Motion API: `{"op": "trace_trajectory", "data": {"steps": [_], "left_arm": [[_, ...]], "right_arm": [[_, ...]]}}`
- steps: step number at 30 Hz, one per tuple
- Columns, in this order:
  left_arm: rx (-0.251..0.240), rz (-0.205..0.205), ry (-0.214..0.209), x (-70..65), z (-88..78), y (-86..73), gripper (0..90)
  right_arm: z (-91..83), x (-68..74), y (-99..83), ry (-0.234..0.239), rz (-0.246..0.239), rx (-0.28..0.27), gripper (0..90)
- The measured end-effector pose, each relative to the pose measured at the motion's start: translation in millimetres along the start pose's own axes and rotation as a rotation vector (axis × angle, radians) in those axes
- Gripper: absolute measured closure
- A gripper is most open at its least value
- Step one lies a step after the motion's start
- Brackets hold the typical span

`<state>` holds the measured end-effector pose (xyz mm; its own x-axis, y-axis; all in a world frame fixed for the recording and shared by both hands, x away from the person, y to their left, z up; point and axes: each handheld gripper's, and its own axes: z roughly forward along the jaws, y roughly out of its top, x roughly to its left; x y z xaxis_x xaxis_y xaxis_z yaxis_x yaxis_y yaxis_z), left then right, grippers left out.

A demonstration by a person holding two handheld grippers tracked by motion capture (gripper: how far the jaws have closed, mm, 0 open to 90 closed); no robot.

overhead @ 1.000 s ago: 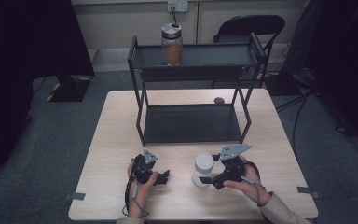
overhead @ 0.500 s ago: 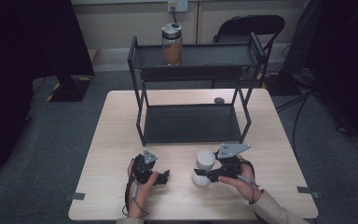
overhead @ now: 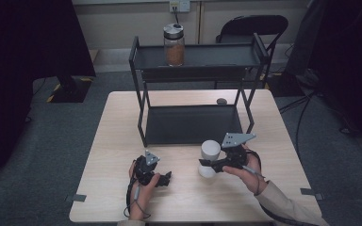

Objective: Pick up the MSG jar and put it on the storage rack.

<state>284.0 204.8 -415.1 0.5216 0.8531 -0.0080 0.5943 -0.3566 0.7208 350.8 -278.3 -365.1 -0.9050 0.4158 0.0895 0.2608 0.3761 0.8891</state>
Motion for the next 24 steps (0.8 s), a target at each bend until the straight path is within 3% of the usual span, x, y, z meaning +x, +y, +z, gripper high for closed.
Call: {"op": "trace_trajectory", "data": {"steps": [13, 24], "left_arm": [[0.0, 0.0, 0.0, 0.0, 0.0, 0.0, 0.0], [0.0, 0.0, 0.0, 0.0, 0.0, 0.0, 0.0]], "right_arm": [[-9.6, -12.1, 38.2, -0.043, 0.028, 0.001, 34.7], [-27.8, -23.9, 70.5, -0.083, 0.053, -0.026, 34.7]]}}
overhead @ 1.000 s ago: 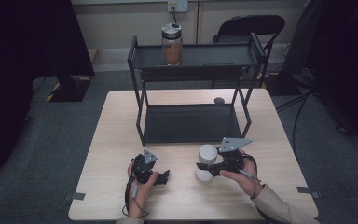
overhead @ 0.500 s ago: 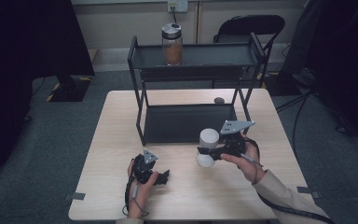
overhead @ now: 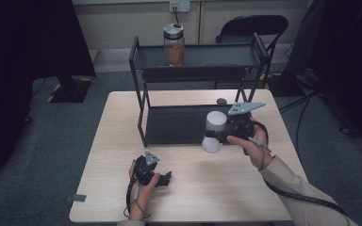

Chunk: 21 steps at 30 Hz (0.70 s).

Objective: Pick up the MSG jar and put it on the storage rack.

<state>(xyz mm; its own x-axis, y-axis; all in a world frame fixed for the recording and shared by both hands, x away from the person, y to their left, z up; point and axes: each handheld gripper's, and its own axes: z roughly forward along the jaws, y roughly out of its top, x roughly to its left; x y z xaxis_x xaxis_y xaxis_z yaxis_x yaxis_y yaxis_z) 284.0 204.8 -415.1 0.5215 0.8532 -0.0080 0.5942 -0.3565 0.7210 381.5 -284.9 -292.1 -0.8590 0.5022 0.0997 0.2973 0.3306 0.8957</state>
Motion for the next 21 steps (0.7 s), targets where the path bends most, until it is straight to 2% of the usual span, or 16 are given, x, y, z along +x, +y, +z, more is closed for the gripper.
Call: {"op": "trace_trajectory", "data": {"steps": [12, 21], "left_arm": [[0.0, 0.0, 0.0, 0.0, 0.0, 0.0, 0.0], [0.0, 0.0, 0.0, 0.0, 0.0, 0.0, 0.0]], "right_arm": [[-16.8, -8.5, 44.1, -0.039, -0.014, -0.006, 34.7], [-20.4, -11.4, 67.4, -0.069, -0.015, -0.012, 34.7]]}}
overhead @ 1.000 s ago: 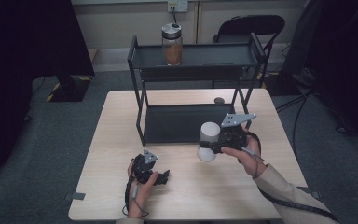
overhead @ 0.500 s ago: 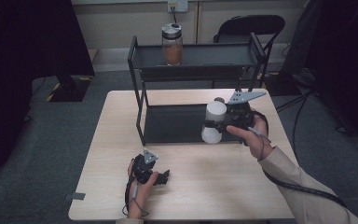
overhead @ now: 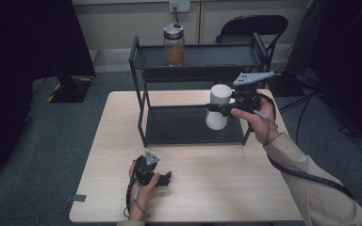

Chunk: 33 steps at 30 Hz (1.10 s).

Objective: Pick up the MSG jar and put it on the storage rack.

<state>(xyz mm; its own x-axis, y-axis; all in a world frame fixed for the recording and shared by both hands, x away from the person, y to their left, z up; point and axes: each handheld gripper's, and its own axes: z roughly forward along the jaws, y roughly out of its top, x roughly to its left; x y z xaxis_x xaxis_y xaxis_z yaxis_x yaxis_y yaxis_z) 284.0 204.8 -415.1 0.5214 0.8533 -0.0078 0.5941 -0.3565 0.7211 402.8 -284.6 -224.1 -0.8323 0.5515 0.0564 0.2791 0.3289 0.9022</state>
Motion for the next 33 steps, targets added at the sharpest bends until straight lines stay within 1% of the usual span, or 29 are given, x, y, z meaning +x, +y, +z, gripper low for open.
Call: {"op": "trace_trajectory", "data": {"steps": [8, 17, 23, 31, 33], "left_arm": [[0.001, 0.001, 0.0, 0.2, -0.1, 0.2, 0.0], [0.002, 0.001, -0.001, 0.3, -0.1, 0.4, 0.0], [0.002, 0.001, -0.001, 0.3, -0.1, 0.4, 0.0], [0.002, 0.001, -0.001, 0.3, -0.1, 0.4, 0.0], [0.001, 0.001, -0.001, 0.2, -0.1, 0.3, 0.0]], "right_arm": [[-1.7, -2.3, 24.1, -0.01, -0.004, 0.005, 34.8], [-10.0, -3.4, 50.5, -0.02, -0.005, -0.011, 34.7], [-14.7, -3.1, 69.0, -0.034, -0.012, -0.003, 34.7], [-20.9, 2.2, 92.9, -0.048, -0.031, -0.001, 34.7], [-22.1, 3.4, 99.3, -0.048, -0.028, 0.001, 34.7]]}}
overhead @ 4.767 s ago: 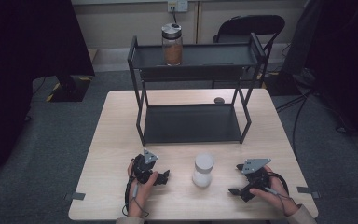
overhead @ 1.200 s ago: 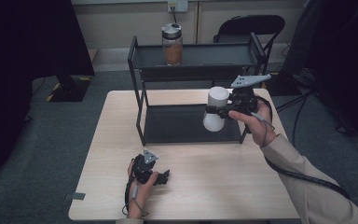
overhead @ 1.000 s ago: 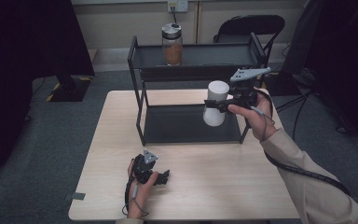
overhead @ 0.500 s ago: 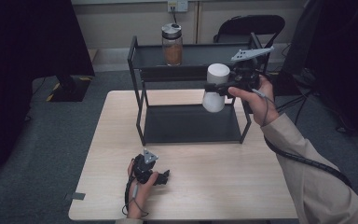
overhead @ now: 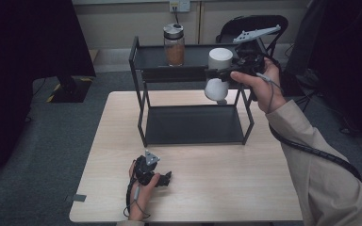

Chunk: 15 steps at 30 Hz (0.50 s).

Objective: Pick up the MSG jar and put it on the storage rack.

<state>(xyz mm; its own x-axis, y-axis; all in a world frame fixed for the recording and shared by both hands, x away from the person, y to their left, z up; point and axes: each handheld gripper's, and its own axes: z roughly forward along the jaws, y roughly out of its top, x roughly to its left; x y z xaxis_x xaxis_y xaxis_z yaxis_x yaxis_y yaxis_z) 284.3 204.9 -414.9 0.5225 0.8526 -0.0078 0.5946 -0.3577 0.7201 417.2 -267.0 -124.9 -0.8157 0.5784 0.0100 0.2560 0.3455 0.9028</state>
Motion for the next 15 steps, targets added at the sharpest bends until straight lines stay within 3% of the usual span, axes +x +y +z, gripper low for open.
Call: {"op": "trace_trajectory", "data": {"steps": [15], "left_arm": [[0.0, 0.0, 0.0, 0.0, 0.0, 0.0, 0.0]], "right_arm": [[-11.7, 1.1, 43.8, -0.004, -0.007, -0.009, 34.7]]}}
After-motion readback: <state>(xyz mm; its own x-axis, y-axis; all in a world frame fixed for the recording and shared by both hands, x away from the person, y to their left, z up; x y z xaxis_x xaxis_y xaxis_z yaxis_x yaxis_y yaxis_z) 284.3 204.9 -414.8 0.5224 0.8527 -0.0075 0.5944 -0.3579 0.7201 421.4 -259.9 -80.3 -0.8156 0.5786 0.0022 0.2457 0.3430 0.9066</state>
